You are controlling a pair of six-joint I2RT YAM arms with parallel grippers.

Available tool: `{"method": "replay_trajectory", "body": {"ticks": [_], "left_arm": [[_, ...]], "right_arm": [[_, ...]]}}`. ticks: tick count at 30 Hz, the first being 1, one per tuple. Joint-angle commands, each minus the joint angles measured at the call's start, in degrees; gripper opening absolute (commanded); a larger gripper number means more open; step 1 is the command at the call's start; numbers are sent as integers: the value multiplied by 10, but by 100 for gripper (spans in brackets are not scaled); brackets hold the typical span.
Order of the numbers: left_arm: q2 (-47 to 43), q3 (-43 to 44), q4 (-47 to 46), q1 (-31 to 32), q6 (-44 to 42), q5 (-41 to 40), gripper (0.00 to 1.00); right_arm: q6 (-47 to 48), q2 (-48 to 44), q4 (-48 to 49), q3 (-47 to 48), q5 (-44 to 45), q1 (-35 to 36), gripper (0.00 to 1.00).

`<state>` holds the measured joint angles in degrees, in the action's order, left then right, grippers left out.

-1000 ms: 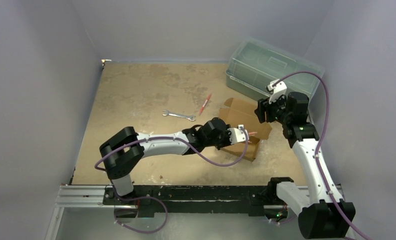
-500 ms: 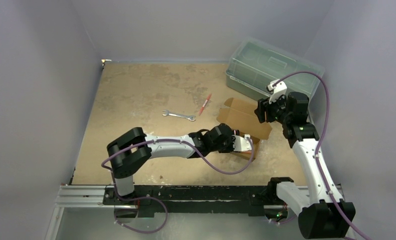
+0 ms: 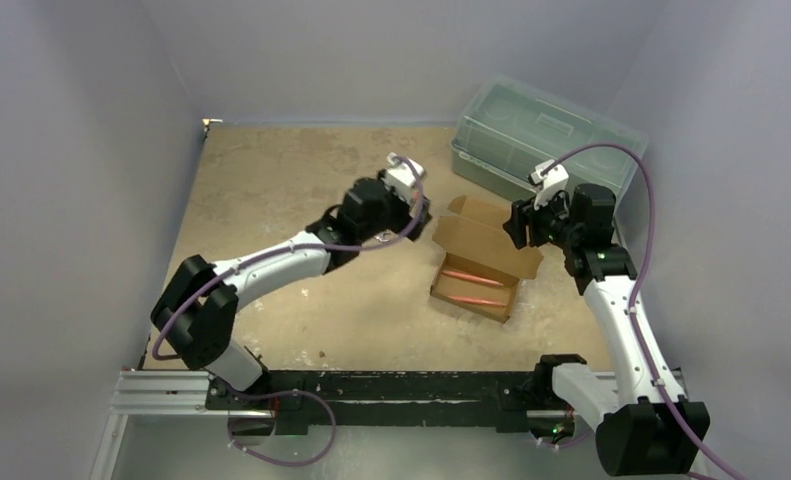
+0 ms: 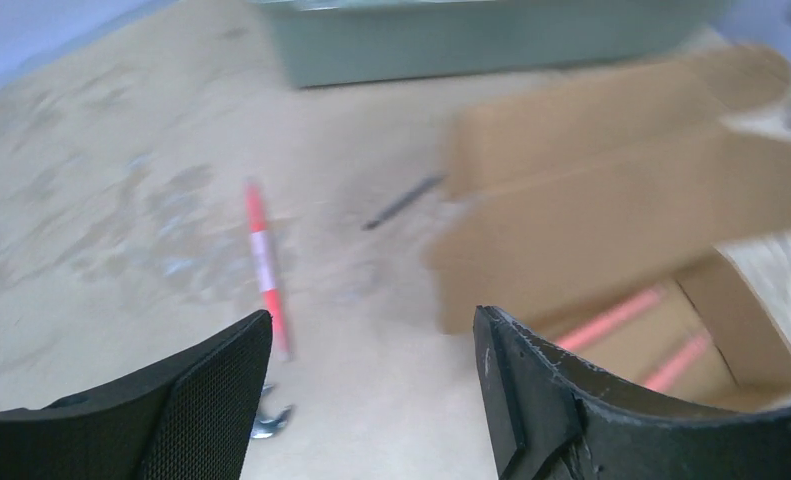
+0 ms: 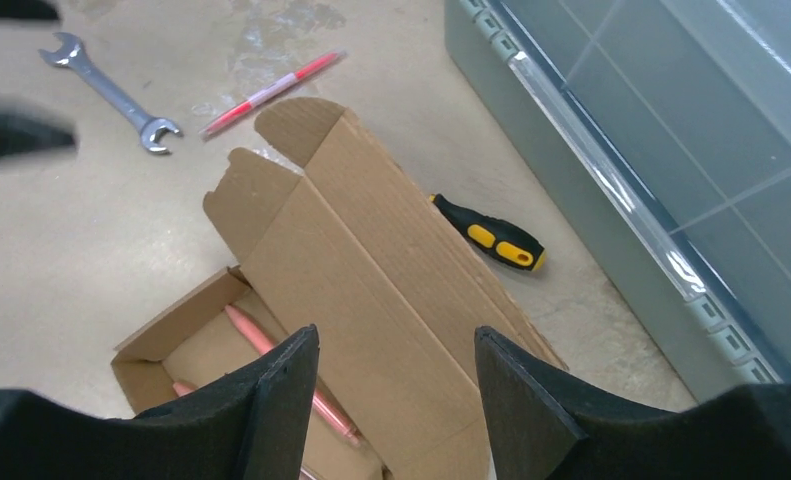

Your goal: Fold the paper box

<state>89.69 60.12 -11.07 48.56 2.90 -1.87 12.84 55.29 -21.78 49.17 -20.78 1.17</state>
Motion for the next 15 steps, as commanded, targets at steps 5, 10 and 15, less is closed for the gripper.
{"method": "replay_trajectory", "body": {"ticks": [5,10,15], "left_arm": [[110,104,102,-120,190,26,73],[225,242,225,-125,159,-28,71],[301,328,281,-124,133,-62,68]], "right_arm": [[59,2,-31,9,-97,-1,62],[74,4,-41,10,-117,-1,62],[76,6,-44,11,-120,-2,62]]}}
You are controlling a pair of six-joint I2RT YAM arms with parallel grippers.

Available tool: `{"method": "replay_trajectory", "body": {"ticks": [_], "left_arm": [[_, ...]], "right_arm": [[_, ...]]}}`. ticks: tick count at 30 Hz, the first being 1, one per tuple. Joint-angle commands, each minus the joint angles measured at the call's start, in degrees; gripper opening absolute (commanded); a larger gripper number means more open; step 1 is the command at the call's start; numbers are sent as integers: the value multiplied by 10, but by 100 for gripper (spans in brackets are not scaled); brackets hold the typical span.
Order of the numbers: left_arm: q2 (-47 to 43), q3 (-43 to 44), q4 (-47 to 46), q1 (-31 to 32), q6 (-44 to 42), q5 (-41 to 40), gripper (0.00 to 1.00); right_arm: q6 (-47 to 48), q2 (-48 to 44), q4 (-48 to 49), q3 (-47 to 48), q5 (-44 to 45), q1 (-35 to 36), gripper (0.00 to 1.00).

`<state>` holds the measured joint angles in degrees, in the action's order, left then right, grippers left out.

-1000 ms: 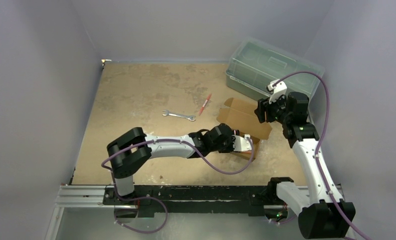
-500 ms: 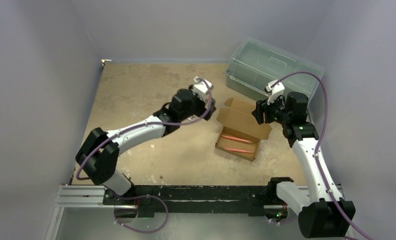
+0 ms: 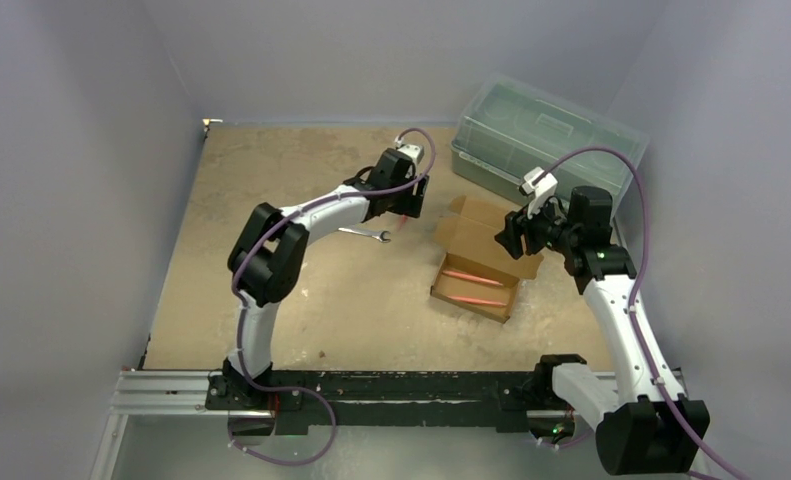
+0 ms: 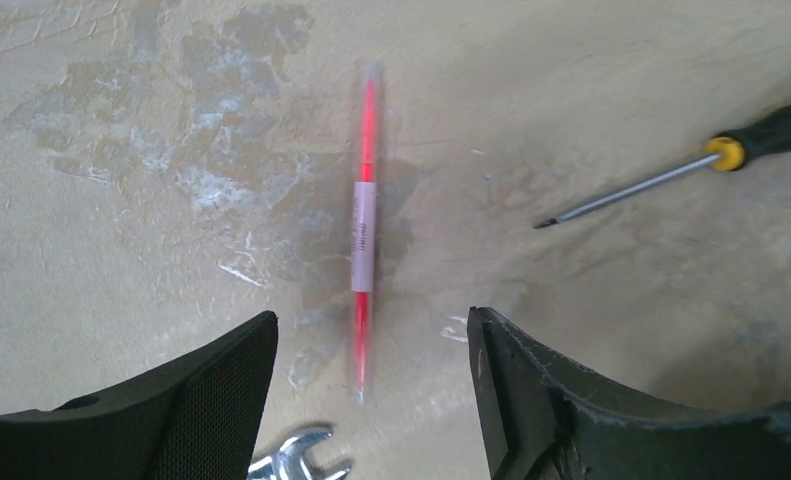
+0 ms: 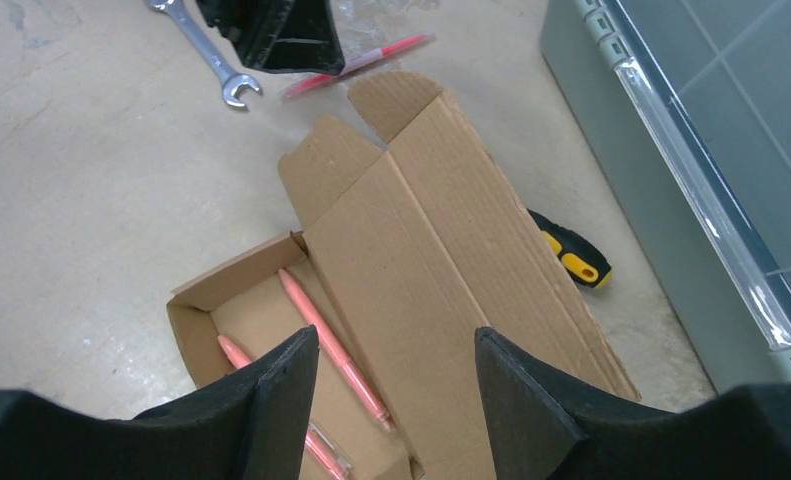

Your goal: Fold the paper box

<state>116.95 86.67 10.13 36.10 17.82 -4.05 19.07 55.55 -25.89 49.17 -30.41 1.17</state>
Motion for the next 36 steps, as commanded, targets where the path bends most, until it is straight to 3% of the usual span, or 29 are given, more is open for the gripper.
{"method": "replay_trajectory", "body": {"ticks": [1,10,15,19,28,36], "left_arm": [[35,71,74,0,-21,-46,68],[90,158,113,0,-59,-64,70],[110,183,119,-12,-65,-32,78],[114,187,106,-30,-41,14,79],[179,259,159,-31,-25,-28,52],[170,237,136,-30,-12,7,50]], "right_arm": [[14,3,-3,11,-24,-1,62],[16,4,-5,12,-25,-1,62],[17,2,-5,12,-24,-1,62],[18,1,-5,12,-26,-2,62],[21,3,-8,14,-29,-1,62],[23,7,-8,14,-31,-1,62]]}}
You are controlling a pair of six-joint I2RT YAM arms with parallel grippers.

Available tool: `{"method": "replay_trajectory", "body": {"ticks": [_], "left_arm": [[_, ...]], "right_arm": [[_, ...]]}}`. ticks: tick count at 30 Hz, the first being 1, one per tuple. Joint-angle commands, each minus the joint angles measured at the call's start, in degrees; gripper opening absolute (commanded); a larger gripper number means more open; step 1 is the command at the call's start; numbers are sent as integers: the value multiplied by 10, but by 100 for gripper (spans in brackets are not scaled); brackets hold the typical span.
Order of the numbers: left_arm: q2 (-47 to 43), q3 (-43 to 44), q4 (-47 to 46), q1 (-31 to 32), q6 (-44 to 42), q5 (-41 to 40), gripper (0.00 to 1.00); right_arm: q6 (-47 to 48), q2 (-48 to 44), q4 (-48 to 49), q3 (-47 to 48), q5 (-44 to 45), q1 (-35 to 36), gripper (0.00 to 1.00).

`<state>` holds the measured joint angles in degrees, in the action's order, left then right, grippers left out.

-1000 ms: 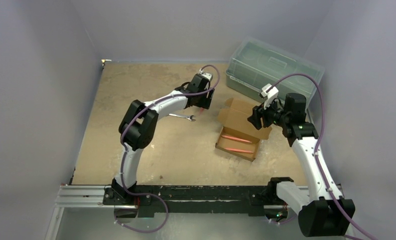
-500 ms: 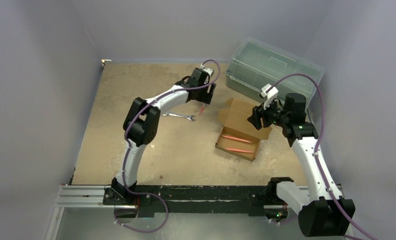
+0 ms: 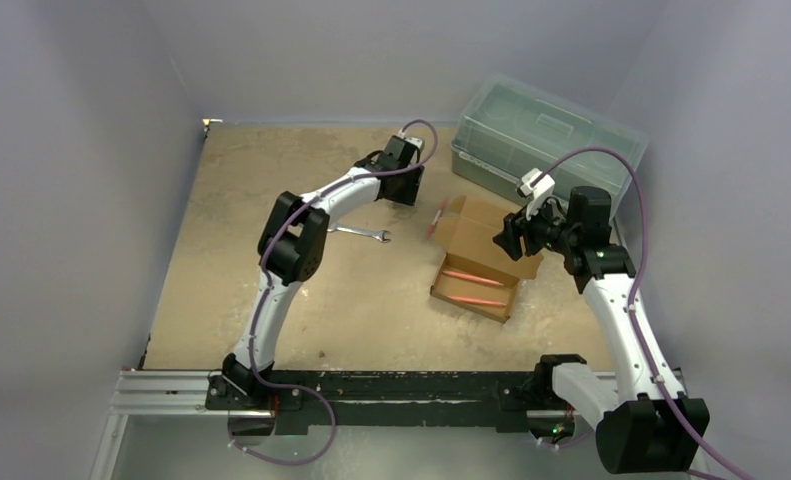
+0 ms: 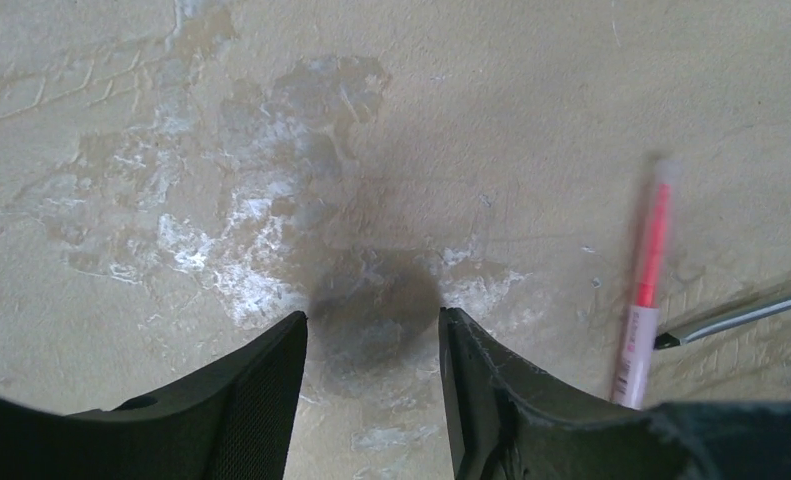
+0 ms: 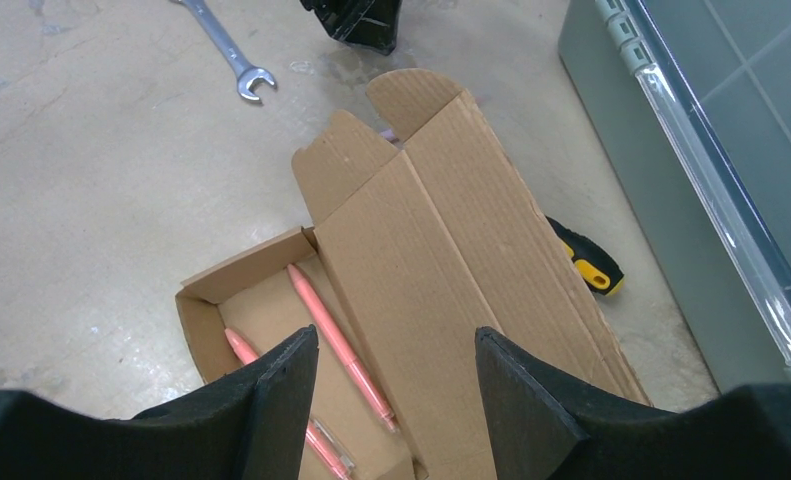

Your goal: Fold the paper box

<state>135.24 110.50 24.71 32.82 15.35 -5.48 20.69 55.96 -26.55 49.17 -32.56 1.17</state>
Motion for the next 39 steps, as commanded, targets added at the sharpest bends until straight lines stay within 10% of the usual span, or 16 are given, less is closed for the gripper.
{"method": "replay_trajectory", "body": {"ticks": [1,21,39], "left_arm": [[-14,-3,-11,3,14,25,49],[-206,-248,-198,11,77,172,47],[-128,-178,-125,98,75,26,47]], "right_arm": [[6,3,-1,14,-10,-1,62],[10,15,-3,11,-14,-1,62],[8,25,0,9,-12,-1,63]]}}
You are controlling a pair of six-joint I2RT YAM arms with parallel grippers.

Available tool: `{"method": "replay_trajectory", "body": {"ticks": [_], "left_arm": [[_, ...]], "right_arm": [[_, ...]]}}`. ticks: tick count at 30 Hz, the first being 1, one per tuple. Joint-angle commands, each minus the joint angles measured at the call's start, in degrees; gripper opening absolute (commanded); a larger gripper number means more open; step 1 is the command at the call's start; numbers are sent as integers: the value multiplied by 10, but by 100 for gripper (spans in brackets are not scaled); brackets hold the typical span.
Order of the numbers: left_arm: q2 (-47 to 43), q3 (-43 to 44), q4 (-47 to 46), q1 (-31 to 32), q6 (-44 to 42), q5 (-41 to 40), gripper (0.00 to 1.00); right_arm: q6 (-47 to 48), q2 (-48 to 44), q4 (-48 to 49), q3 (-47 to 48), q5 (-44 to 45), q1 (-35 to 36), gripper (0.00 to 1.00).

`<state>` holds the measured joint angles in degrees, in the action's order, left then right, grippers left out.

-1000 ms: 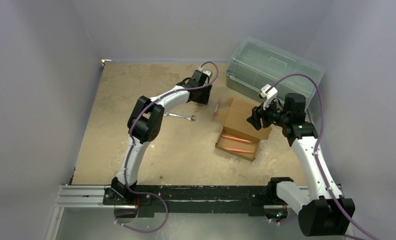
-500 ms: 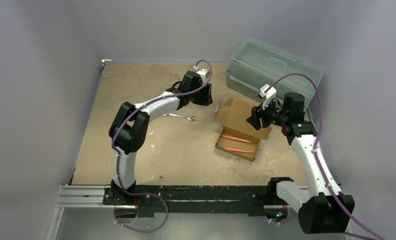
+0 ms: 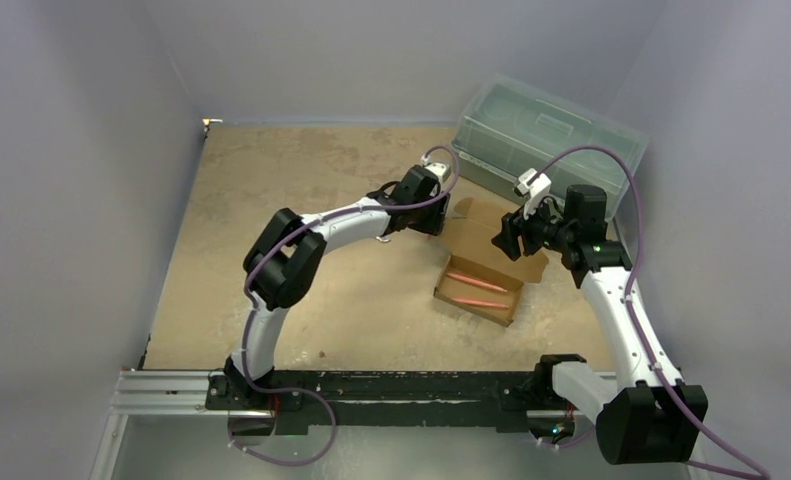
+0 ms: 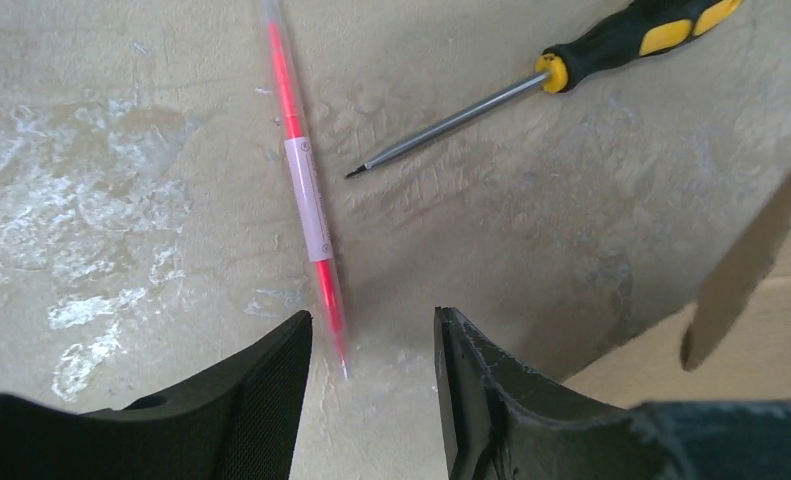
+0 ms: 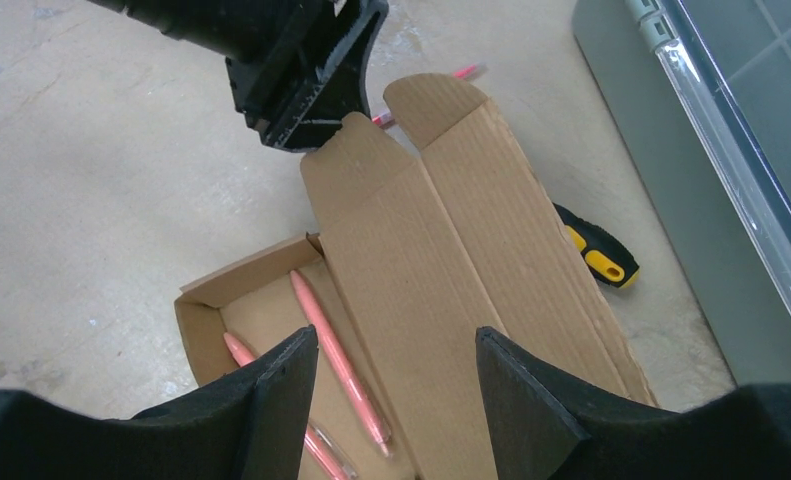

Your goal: Fold the paper box

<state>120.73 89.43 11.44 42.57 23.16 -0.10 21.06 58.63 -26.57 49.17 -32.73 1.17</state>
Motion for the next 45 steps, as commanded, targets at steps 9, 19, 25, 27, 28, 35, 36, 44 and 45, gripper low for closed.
{"method": "replay_trajectory", "body": {"ticks": [9,19,25,27,28,35,36,44,45], "left_arm": [[64,83,37,11,-19,-72,40],[96,113,67,12,-29,-88,31],[94,108,84,13,-42,-131,15],[86,90,77,12,-41,-151,10],[79,78,70,12,-41,-161,6],[-24,-32,-3,13,-32,-192,0],[-45,-52,-15,12,-29,-188,0],[-251,-250,-140,12,-18,-116,0],[-280,-284,-167,14,-20,-95,0]], "right_arm": [[6,-6,-3,11,-15,-1,63],[7,-11,-4,12,-15,-1,63],[7,-12,-5,12,-15,-1,63],[7,-13,-5,13,-15,-1,63],[7,-13,-5,13,-15,-1,63],[8,-17,-5,13,-12,-1,63],[8,-18,-5,13,-12,-1,63],[10,-21,-7,13,-12,-1,63],[10,-21,-6,14,-11,-1,63]]}}
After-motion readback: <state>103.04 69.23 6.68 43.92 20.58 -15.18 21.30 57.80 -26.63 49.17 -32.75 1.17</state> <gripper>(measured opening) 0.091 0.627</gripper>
